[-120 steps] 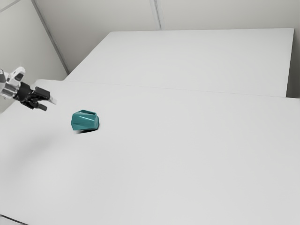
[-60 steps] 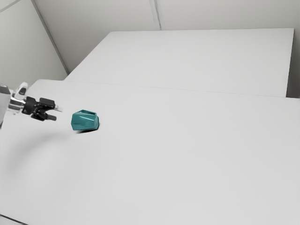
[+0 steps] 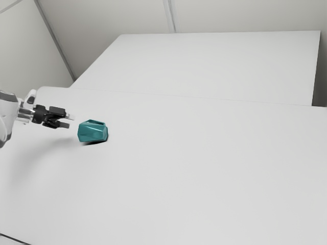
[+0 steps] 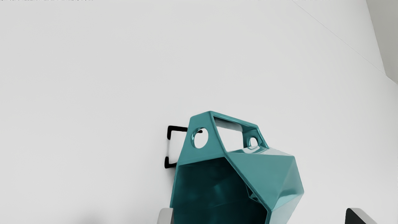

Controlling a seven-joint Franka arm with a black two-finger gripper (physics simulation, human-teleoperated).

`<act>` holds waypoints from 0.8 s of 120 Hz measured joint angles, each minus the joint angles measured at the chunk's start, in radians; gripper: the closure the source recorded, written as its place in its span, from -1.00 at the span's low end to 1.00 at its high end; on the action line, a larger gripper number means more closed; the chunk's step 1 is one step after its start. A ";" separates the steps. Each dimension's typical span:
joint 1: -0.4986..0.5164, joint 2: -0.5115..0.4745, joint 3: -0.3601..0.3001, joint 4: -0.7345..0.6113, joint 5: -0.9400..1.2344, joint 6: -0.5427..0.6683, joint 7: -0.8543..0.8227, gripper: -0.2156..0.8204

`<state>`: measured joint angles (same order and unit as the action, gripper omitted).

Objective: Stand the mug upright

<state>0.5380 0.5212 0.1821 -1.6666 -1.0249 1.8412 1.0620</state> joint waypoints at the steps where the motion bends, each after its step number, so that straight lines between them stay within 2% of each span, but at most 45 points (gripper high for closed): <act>1: 0.000 0.000 0.000 0.000 -0.001 0.000 0.001 -0.58; 41: -0.010 0.022 -0.021 -0.011 -0.039 -0.007 0.037 -0.58; 96: -0.016 0.047 -0.045 -0.012 -0.064 -0.017 -0.008 -0.58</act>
<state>0.5217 0.5683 0.1368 -1.6785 -1.0889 1.8239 1.0539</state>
